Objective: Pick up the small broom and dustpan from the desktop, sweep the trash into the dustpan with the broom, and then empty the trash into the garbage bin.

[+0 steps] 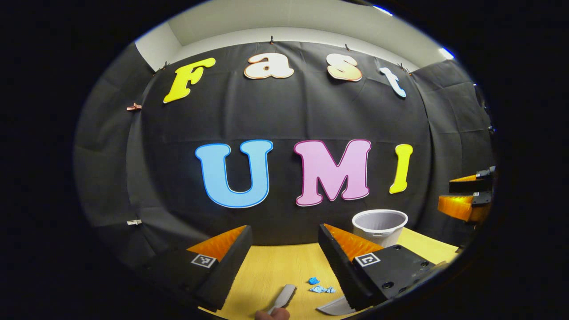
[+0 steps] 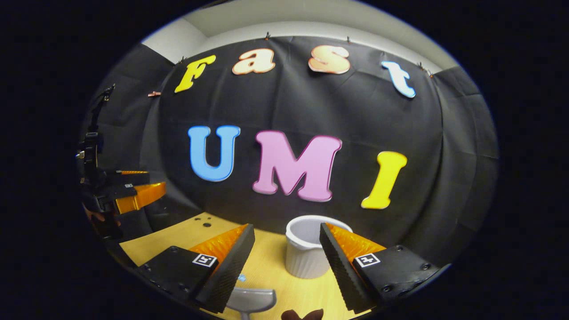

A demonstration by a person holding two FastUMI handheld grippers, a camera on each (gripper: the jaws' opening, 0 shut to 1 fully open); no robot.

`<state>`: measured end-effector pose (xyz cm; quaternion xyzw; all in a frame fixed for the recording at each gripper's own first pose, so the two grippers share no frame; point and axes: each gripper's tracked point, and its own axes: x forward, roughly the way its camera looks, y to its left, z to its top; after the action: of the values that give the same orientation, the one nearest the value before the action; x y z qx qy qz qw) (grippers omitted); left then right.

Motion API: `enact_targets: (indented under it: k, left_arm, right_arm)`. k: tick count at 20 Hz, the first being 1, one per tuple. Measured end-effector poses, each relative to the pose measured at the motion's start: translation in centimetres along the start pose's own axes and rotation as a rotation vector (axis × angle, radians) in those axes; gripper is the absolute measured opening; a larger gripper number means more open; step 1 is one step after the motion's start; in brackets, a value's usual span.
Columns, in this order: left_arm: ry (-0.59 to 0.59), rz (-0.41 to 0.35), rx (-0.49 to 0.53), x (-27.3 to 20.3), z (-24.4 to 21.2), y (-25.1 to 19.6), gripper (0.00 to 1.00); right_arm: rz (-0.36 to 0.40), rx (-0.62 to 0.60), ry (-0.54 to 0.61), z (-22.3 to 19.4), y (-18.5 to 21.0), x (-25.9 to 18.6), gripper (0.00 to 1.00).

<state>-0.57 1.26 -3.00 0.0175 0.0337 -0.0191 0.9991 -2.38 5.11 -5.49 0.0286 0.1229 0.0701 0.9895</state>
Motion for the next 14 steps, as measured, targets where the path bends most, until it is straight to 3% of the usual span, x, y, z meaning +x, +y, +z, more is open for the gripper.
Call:
enact_targets:
  k: [2, 8, 14]
  left_arm:
    - [0.023, 0.002, 0.003, 0.0, -1.0, 0.4, 0.97]
    - [0.056, 0.004, 0.001, -0.8, -3.2, 1.8, 0.97]
    - [0.102, 0.022, -0.036, -1.3, -5.2, 3.7, 0.97]
  right_arm:
    - [0.051, 0.031, 0.142, -4.0, 1.2, -0.5, 0.96]
    - [0.109, 0.055, 0.549, -17.2, 4.0, -3.0, 0.96]
    - [0.136, 0.086, 0.804, -26.0, 6.3, -4.0, 0.96]
